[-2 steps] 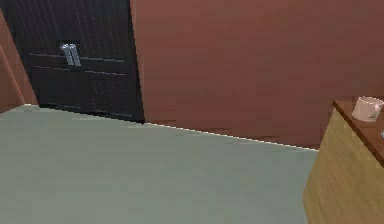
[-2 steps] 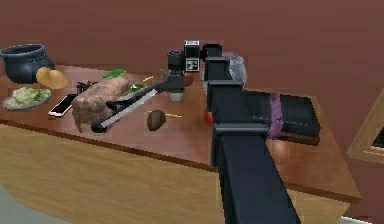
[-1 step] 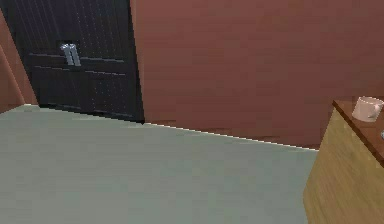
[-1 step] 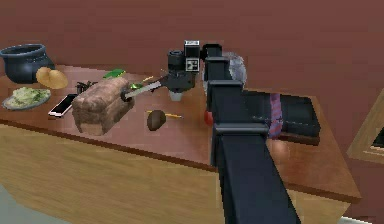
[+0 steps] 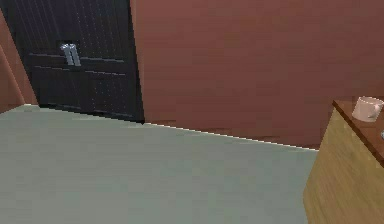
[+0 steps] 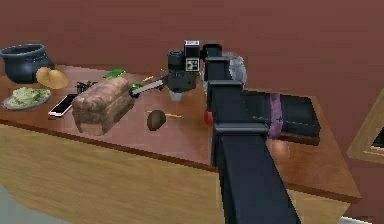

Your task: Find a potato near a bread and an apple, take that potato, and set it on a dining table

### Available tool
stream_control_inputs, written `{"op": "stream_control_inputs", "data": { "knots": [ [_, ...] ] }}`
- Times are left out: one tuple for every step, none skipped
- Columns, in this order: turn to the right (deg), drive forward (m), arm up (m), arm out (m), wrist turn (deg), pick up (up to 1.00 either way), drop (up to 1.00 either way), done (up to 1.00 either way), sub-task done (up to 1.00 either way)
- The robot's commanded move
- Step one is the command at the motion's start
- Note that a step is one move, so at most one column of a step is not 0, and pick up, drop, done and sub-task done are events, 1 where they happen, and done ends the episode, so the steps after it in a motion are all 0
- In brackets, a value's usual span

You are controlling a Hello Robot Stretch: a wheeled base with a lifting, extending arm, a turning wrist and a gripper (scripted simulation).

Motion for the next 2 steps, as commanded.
{"op": "stream_control_inputs", "data": {
  "knots": [
    [0.0,0.0,-0.12,0.0,0.0,0.0,0.0,0.0,0.0],
    [0.0,0.0,0.0,0.0,0.0,1.0,0.0,0.0,0.0]
  ]
}}
